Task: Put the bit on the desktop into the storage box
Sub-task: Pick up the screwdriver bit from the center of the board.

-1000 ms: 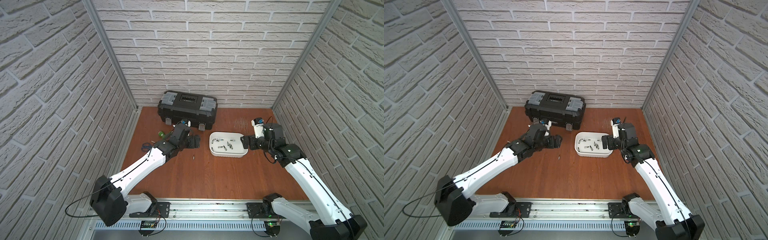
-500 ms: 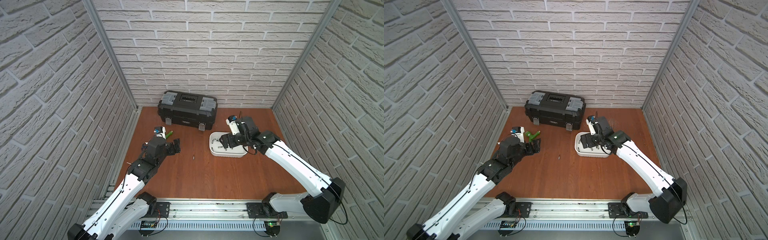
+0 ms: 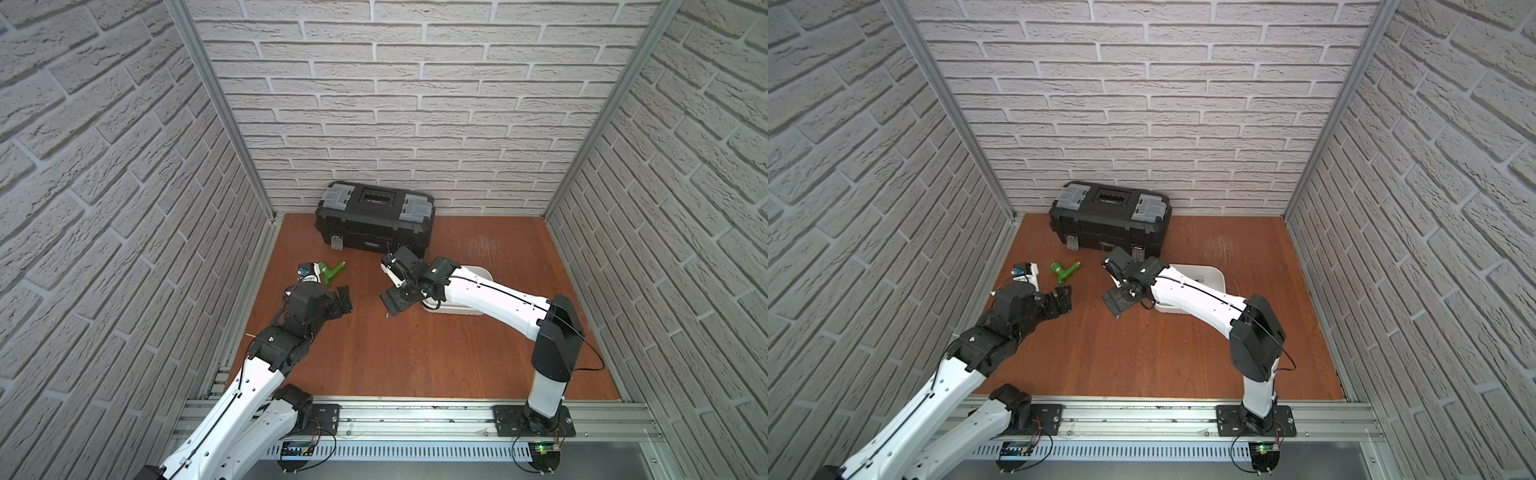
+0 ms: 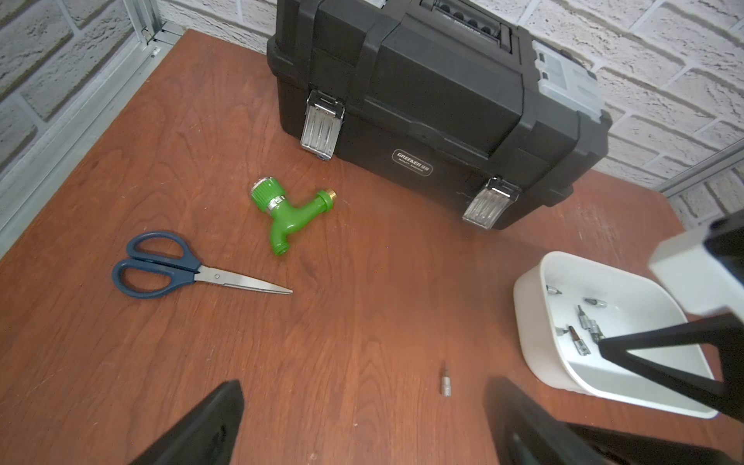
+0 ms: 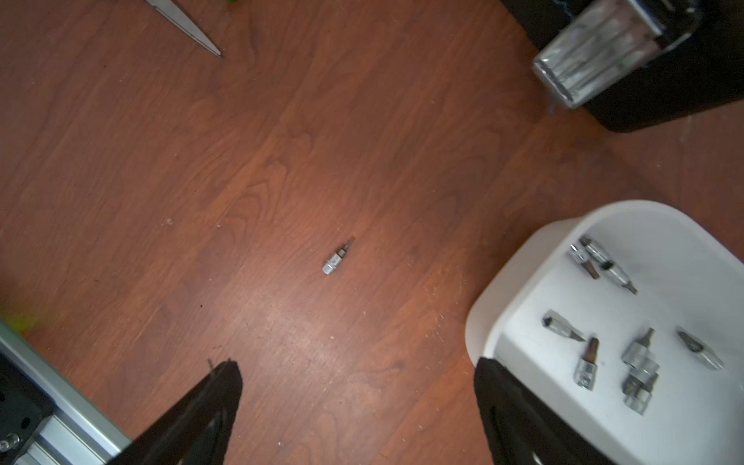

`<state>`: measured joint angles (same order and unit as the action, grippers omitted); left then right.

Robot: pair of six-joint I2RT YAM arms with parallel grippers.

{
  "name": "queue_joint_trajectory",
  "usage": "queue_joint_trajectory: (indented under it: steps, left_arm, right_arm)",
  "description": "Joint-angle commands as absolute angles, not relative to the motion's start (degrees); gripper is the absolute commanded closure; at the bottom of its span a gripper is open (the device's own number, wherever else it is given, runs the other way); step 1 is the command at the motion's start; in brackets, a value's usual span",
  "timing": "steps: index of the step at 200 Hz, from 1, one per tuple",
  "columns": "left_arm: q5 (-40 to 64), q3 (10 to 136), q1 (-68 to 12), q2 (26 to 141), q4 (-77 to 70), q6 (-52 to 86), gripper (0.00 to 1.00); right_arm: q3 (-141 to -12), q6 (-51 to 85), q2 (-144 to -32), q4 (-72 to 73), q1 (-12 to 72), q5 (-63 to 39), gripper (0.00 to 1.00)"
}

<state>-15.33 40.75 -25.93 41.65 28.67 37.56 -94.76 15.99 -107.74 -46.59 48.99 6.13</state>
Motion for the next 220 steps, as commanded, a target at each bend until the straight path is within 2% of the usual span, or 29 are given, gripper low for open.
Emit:
queue_joint_trajectory:
  steps: [1, 71, 166, 220]
  left_arm:
    - [-17.46, 40.78, -25.53, 39.73, 29.91, 38.32, 0.02]
    - [-17.29, 40.51, -25.46, 38.67, 31.82, 39.15, 0.02]
    - [-16.69, 39.09, -25.39, 38.78, 30.5, 40.34, 0.02]
    - [-16.96, 39.0, -25.35, 38.26, 31.02, 40.47, 0.02]
  right_arm:
    - [-98.62, 16.73, -110.96, -47.24, 50.13, 5.54, 0.06]
    - [-108.02, 17.31, -124.27, -51.16, 51.22, 6.48, 0.15]
    - [-103.24, 21.36, -127.41, -49.78, 51.2, 5.1, 0.43]
    - [-103.27, 21.89, -128.58, -49.11, 51.25, 5.16, 0.47]
